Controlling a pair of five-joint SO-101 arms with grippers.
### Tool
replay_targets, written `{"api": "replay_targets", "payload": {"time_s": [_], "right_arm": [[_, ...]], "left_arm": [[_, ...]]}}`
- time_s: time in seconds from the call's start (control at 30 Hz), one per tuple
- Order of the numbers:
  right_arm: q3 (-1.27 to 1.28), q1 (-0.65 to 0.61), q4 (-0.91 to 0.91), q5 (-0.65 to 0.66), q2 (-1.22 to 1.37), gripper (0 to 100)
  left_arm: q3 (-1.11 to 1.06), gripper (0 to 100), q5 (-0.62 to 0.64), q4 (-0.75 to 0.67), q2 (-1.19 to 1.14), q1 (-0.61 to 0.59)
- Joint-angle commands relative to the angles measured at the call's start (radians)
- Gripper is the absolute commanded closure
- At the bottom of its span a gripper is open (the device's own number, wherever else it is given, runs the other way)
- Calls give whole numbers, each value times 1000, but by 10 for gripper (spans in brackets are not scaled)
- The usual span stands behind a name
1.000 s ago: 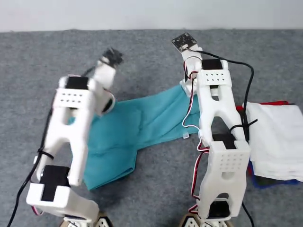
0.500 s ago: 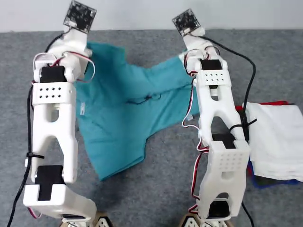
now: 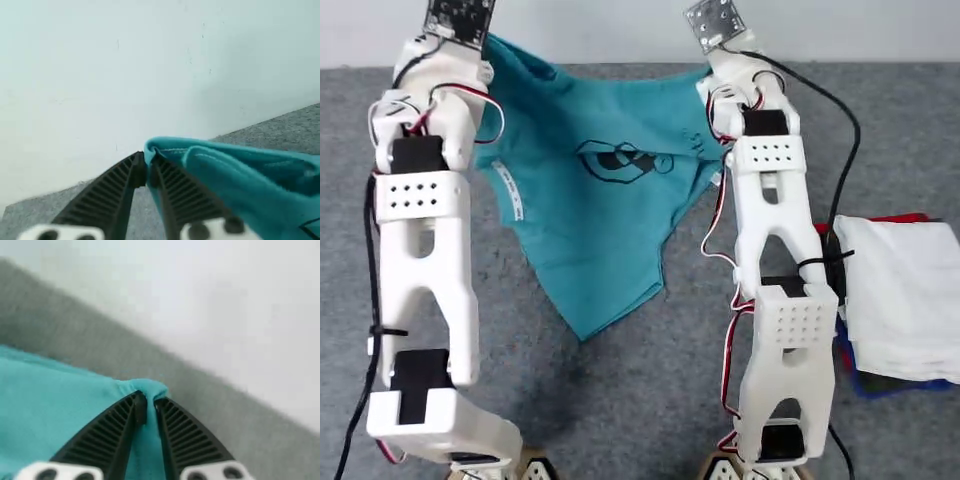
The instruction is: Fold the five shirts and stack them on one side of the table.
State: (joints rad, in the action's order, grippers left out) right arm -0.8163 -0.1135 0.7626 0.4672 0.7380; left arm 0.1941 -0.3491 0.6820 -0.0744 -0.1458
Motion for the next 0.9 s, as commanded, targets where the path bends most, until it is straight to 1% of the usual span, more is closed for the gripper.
{"api": "replay_targets", "payload": {"time_s": [0.0, 0.1, 0.17, 0.27, 0.37, 0.5, 0.6, 0.73, 0.87], "right_arm": [[-83, -22, 306, 8, -16, 988], [-92, -22, 567, 8, -15, 988], [-95, -22, 707, 8, -16, 988], [-100, -31, 889, 9, -47, 988], [-101, -39, 1023, 26, -119, 988], [-48, -38, 1035, 48, -294, 988], [69, -70, 1035, 49, -466, 988], [333, -140, 1033, 46, -705, 988], [629, -203, 1021, 44, -920, 988]], "left_arm": [[119, 986, 0, 118, 41, -3], [179, 986, 2, 272, 95, 5], [191, 986, 2, 374, 146, 23], [191, 986, 2, 512, 245, 69], [191, 986, 2, 618, 359, 109], [191, 986, 2, 690, 531, 149], [191, 986, 2, 709, 658, 167], [193, 986, 2, 710, 816, 166], [203, 986, 2, 736, 921, 161]]}}
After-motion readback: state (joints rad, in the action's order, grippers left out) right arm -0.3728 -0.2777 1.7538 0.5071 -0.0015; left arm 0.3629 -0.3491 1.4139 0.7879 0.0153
